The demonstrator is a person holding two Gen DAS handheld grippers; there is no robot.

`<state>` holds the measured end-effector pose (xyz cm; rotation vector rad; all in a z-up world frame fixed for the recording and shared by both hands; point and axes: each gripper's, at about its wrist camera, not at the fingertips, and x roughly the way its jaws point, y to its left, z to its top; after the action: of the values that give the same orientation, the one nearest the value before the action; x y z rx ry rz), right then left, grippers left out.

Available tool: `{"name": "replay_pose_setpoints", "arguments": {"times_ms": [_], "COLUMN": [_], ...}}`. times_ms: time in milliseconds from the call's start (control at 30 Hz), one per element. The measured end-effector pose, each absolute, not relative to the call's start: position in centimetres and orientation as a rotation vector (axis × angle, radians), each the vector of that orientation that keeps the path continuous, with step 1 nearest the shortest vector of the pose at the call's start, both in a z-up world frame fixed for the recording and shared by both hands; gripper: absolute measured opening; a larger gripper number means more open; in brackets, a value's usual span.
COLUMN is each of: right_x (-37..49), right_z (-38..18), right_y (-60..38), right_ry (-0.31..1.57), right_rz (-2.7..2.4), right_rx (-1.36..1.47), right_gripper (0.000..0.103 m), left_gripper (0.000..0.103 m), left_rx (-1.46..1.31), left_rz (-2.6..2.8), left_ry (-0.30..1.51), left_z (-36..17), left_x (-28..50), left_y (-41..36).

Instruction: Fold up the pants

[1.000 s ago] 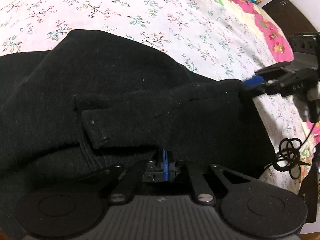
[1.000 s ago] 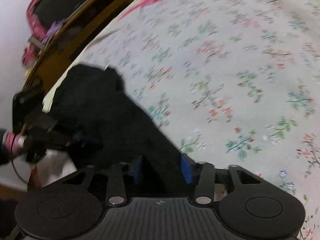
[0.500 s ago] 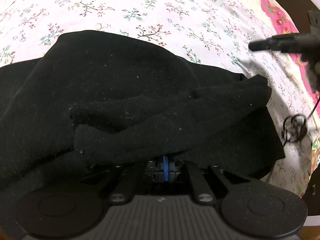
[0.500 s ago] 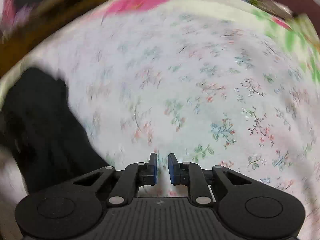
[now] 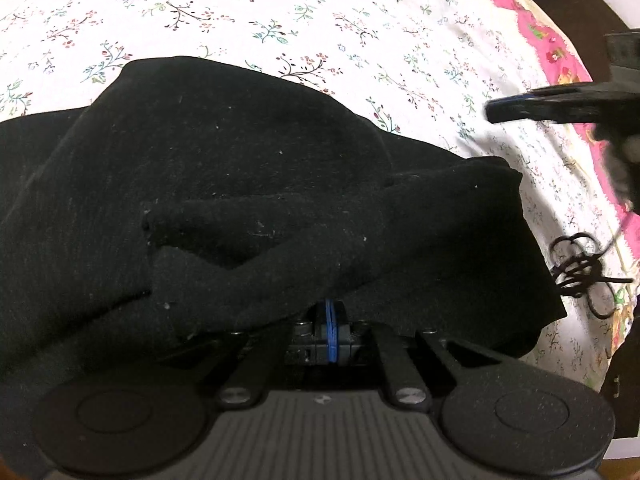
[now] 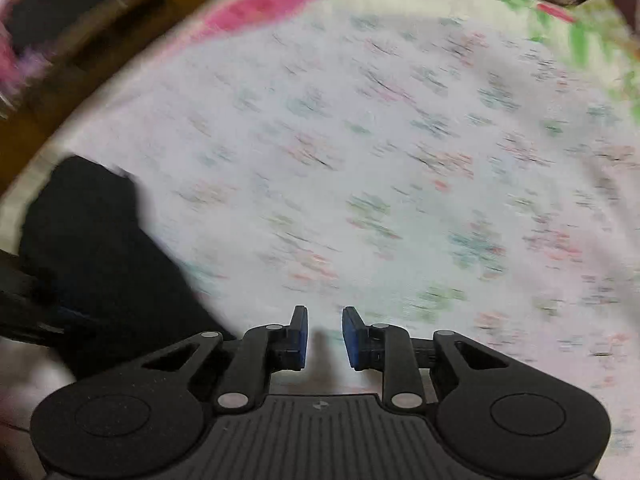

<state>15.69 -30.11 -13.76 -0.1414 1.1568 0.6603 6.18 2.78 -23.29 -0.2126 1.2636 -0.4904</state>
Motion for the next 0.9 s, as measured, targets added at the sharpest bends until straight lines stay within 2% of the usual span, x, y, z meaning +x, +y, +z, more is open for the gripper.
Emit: {"name": "replay_pose_setpoints", "arguments": {"times_ms": [133, 167, 267, 333, 400, 533, 633, 700, 800, 900], "right_x": [12.0, 11.0, 10.1, 11.7, 13.9, 15.4, 12.6, 10.6, 7.7, 4.3], "right_z": [-12.6, -12.8, -14.8, -17.1, -18.9, -17.6, -14.7, -13.8, -13.1, -13.9], "right_y": [-28.5, -28.5, -28.5, -28.4, -28.4, -29.2, -28.6, -29.2, -32.1, -32.3], "right_ry": [1.250, 1.288, 1.316, 1.302, 1.232, 1.170, 1.169, 1.213, 1.268, 1.286], "right_rz": [0.860, 0.892, 0.780, 0.677, 0.552, 0.474, 0.531, 0.524, 0.487, 0.446], "right_rx": [-0.052, -0.011, -0.008, 0.051, 0.067, 0.168, 0.039, 0.030, 0.160, 0.278], "right_gripper": [0.021, 0.016, 0.015, 0.000, 0.000, 0.005, 0.023, 0.024, 0.024, 0.035], "left_gripper": [0.018, 0.018, 0.018, 0.018, 0.018, 0.018, 0.018, 0.018, 0.018, 0.018], "left_rx": [-0.229, -0.225, -0.222, -0.233, -0.235, -0.213, -0.234, -0.239, -0.240, -0.269], "left_rz": [-0.492, -0.496, -0.506, -0.502, -0.497, -0.507, -0.508, -0.511, -0.520, -0.530], "left_ry": [1.268, 1.269, 1.263, 1.261, 1.262, 1.244, 1.237, 1.236, 1.231, 1.240], "left_z": [-23.4, -23.4, -23.4, -23.6, -23.6, -23.5, -23.6, -23.4, -23.5, -23.7], "left_x": [6.3, 6.3, 6.3, 6.3, 6.1, 5.8, 5.7, 5.7, 5.6, 5.8], "left_y": [3.1, 3.1, 3.3, 3.4, 3.3, 3.2, 3.2, 3.4, 3.6, 4.4]}}
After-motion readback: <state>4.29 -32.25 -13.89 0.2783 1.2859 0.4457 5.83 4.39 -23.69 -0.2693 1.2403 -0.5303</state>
